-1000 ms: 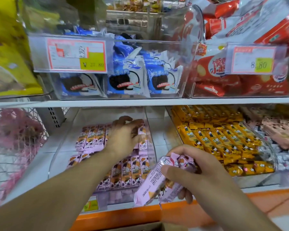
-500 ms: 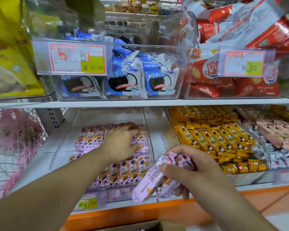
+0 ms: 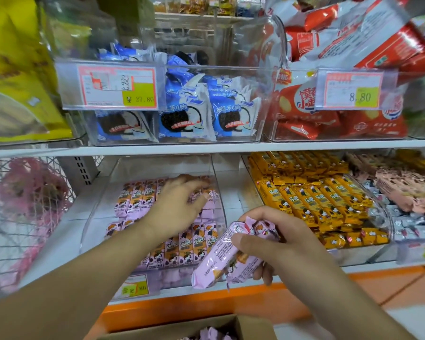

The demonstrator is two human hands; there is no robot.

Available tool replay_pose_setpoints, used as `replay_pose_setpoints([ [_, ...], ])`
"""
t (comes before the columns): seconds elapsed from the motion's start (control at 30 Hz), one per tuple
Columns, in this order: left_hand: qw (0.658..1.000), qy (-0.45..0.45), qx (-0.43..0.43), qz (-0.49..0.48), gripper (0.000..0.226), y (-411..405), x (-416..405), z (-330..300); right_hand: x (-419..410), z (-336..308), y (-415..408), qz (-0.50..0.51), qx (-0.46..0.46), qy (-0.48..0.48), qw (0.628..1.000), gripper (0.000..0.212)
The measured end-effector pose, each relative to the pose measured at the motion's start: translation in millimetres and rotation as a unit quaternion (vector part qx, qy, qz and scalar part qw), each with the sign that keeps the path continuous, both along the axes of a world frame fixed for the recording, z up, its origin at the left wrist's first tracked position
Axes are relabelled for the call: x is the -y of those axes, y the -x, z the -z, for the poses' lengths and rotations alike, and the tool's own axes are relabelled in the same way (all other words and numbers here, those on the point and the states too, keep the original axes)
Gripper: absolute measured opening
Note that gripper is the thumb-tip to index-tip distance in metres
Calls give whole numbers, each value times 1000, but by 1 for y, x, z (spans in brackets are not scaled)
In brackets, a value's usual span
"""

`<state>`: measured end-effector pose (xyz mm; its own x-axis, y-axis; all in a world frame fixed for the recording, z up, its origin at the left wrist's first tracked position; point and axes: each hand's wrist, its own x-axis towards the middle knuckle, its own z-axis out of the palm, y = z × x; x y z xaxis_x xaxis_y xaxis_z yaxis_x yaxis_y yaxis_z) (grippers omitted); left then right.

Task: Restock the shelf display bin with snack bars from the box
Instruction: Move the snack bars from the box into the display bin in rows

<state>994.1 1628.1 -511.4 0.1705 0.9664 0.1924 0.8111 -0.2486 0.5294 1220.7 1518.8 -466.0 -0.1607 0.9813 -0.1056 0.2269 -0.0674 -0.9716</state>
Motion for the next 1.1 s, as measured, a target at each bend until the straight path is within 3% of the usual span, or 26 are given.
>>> replay_pose_setpoints([
  [0.13,957,136,248,68,24,4,94,-38,5,-6,7,-8,-27,9,1000,24],
  [0.2,936,193,274,109,36,7,135,-46,7,-9,14,-11,-46,14,999,22],
  [0.23,941,188,258,113,42,11,150,-44,9,-11,19,-15,-60,21,998,25],
  [0.33,952,159,259,33,41,28,177,-36,21,-18,34,-53,-95,40,993,33],
  [0.4,922,176,346,-14,37,37,192,-40,29,-23,43,-75,-111,41,990,29],
  [0.53,820,208,523,-104,26,49,219,-55,44,-27,56,-97,-108,47,988,11],
  [0.63,779,222,571,-131,31,64,228,-55,53,-27,64,-130,-87,29,987,21],
  [0.8,805,208,544,-115,33,68,228,-57,58,-23,88,-142,-15,-34,989,35],
  [0.97,821,179,524,-135,25,84,222,-50,60,-19,118,-55,5,-115,992,38],
  [1.03,821,165,527,-146,22,89,221,-48,61,-14,125,-72,75,-167,981,44],
  [1.1,825,157,522,-152,18,92,219,-46,63,-11,130,-111,172,-192,960,66],
])
